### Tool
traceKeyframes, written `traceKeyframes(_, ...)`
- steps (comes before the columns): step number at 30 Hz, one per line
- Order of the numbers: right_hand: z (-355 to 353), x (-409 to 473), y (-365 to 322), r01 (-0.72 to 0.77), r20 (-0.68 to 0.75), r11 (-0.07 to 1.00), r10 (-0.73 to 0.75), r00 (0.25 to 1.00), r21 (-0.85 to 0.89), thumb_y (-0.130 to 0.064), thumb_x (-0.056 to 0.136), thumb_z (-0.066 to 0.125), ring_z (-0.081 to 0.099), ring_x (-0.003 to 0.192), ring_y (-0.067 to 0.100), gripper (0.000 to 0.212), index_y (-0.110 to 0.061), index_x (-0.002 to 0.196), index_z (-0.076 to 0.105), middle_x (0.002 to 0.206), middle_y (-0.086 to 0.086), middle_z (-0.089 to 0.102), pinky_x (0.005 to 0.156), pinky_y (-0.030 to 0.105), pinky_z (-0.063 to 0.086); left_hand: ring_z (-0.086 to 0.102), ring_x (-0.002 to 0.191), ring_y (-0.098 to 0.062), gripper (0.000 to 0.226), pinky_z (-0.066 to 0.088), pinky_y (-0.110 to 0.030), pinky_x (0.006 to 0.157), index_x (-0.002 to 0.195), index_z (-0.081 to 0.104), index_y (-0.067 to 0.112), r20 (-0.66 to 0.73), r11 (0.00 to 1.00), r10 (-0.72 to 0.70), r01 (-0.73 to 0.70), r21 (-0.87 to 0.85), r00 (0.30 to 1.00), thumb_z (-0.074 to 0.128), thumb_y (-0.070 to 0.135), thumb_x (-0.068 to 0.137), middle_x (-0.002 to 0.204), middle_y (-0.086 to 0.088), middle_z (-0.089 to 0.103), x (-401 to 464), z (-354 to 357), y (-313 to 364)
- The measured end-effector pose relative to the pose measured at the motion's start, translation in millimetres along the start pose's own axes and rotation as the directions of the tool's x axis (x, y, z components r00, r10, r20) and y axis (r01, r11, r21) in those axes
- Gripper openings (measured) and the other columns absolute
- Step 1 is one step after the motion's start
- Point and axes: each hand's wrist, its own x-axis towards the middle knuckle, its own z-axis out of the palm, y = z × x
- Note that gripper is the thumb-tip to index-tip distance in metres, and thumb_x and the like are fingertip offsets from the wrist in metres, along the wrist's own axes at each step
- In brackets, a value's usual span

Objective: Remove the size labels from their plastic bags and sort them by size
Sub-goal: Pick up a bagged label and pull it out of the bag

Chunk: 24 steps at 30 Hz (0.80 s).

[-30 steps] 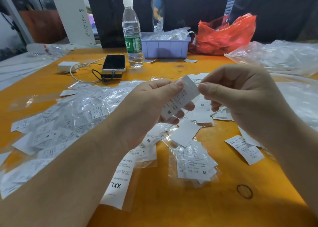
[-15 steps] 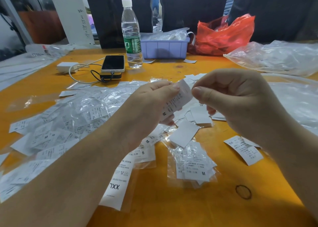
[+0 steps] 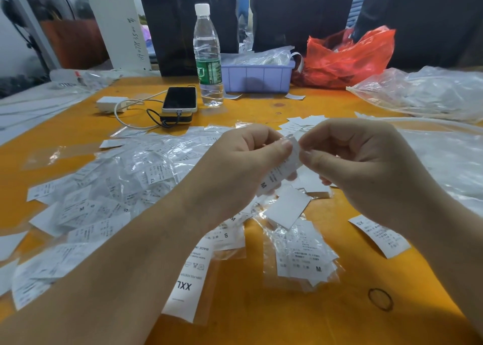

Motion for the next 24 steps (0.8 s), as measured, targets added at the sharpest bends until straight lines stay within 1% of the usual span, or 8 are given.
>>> traceKeyframes(2,-0.9,-0.2,-0.4,0.007,-0.036,1.0,-0.007,0.999,0.015,-0.014,0.085,0.067,0.058,0.061,0.021,0.011,-0.024,0.082,0.072,0.07,0.003,0.067,0.061,0.045,0.051,0.063,0.063,-0.005,0.025,0.05,-0.015,0.055,0.092,0.072,0.017,-0.008,1.0,-0.016,0.016,0.02,1.0,0.051,0.029,0.098,0.078,0.001,0.073,0.2,1.2,-0.3)
traceKeyframes(5,0.2,-0.7,-1.4,0.013,-0.014,0.999,-0.012,1.0,0.033,-0.009,0.085,0.067,0.058,0.06,0.019,0.018,-0.025,0.079,0.072,0.069,0.001,0.068,0.058,0.045,0.051,0.063,0.073,-0.018,0.028,0.055,-0.029,0.062,0.09,0.074,0.022,-0.046,0.999,-0.038,0.039,0.023,0.998,0.05,0.033,0.099,0.087,-0.009,0.071,1.9,2.1,-3.0)
traceKeyframes(7,1.4,-0.8,-1.4,0.006,0.011,0.999,-0.006,1.0,0.051,-0.01,0.085,0.067,0.059,0.061,0.02,0.018,-0.026,0.079,0.074,0.07,0.001,0.069,0.058,0.045,0.052,0.062,0.076,-0.021,0.027,0.055,-0.028,0.064,0.088,0.074,0.027,-0.059,0.998,-0.038,0.041,0.045,0.998,0.05,0.036,0.099,0.09,-0.01,0.069,2.2,1.3,-4.0)
traceKeyframes(10,0.7,-1.1,-1.5,-0.009,0.006,0.997,0.009,1.0,0.073,-0.013,0.085,0.069,0.06,0.063,0.025,0.016,-0.027,0.084,0.075,0.071,0.005,0.069,0.061,0.048,0.053,0.059,0.067,-0.003,0.023,0.051,-0.014,0.06,0.086,0.073,0.033,-0.094,0.992,0.005,0.007,0.123,0.996,0.053,0.037,0.097,0.079,0.004,0.067,2.1,-5.1,-3.6)
traceKeyframes(14,-2.6,-0.3,2.3,-0.054,0.063,0.998,0.053,0.997,0.022,-0.027,0.081,0.068,0.062,0.063,0.02,0.011,-0.027,0.089,0.073,0.072,0.002,0.068,0.059,0.037,0.053,0.06,0.067,0.008,0.01,0.043,-0.005,0.051,0.086,0.071,0.025,-0.276,0.956,0.143,-0.061,0.288,0.95,0.064,0.025,0.091,0.073,0.009,0.067,5.5,-27.9,-3.2)
traceKeyframes(17,-5.0,2.6,11.4,-0.156,0.236,0.965,0.205,0.95,-0.211,-0.036,0.08,0.067,0.062,0.07,0.006,0.012,-0.033,0.091,0.071,0.077,-0.008,0.067,0.063,0.027,0.054,0.061,0.067,-0.003,0.005,0.041,-0.012,0.046,0.094,0.067,0.027,-0.368,0.87,0.132,0.07,0.488,0.92,0.066,0.025,0.089,0.08,0.009,0.066,10.3,-44.4,-8.5)
traceKeyframes(20,-2.1,1.2,18.3,-0.06,0.37,0.865,0.275,0.888,-0.498,-0.027,0.087,0.067,0.055,0.089,-0.004,0.023,-0.041,0.105,0.066,0.097,-0.021,0.06,0.07,0.014,0.047,0.059,0.077,-0.01,0.02,0.04,-0.025,0.058,0.103,0.063,0.03,-0.473,0.717,0.056,0.294,0.632,0.88,0.068,0.026,0.085,0.088,0.009,0.064,15.1,-57.0,-17.8)
traceKeyframes(24,-1.4,1.7,18.0,0.034,0.453,0.852,0.243,0.858,-0.522,-0.025,0.088,0.067,0.036,0.109,-0.007,0.039,-0.048,0.119,0.059,0.12,-0.031,0.042,0.081,0.012,0.034,0.054,0.106,-0.024,0.042,0.048,-0.038,0.083,0.121,0.057,0.029,-0.506,0.543,0.027,0.412,0.732,0.862,0.07,0.035,0.081,0.118,0.0,0.059,16.8,-59.3,-23.0)
